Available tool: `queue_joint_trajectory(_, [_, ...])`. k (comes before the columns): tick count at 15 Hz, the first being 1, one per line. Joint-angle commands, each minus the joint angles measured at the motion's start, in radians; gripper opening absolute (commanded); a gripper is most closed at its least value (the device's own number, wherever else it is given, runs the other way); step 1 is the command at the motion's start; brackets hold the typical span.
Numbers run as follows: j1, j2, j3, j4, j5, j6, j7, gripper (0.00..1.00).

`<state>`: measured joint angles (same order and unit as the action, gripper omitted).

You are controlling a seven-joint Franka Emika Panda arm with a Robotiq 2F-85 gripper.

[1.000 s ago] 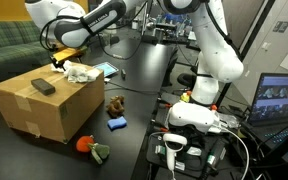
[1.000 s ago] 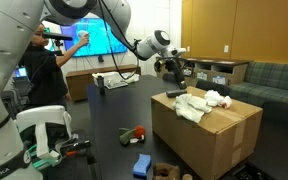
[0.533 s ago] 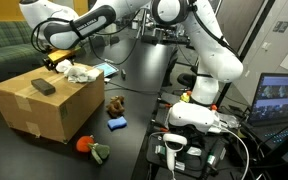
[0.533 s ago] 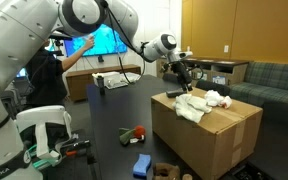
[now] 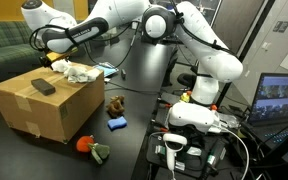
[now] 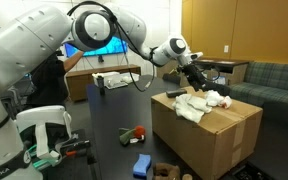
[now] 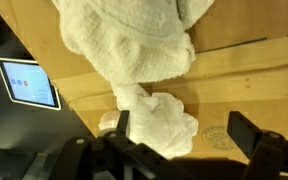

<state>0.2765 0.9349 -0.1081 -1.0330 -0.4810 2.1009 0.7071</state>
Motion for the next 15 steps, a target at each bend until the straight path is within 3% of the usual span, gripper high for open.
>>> queue_joint_trajectory(1, [0.011, 0.090, -0.058, 0.134, 0.003, 0.046, -0.033, 1.00])
queue_joint_trajectory(11, [-0.021, 0.289, -0.156, 0.329, 0.017, 0.057, -0.028, 1.00])
queue_joint_trajectory(12, [-0.027, 0.301, -0.160, 0.346, 0.020, 0.051, -0.035, 0.95])
queue_joint_trajectory(14, [-0.033, 0.318, -0.161, 0.368, 0.028, 0.047, -0.037, 0.71])
queue_joint_trajectory(15, [-0.034, 0.322, -0.159, 0.377, 0.030, 0.044, -0.042, 0.70])
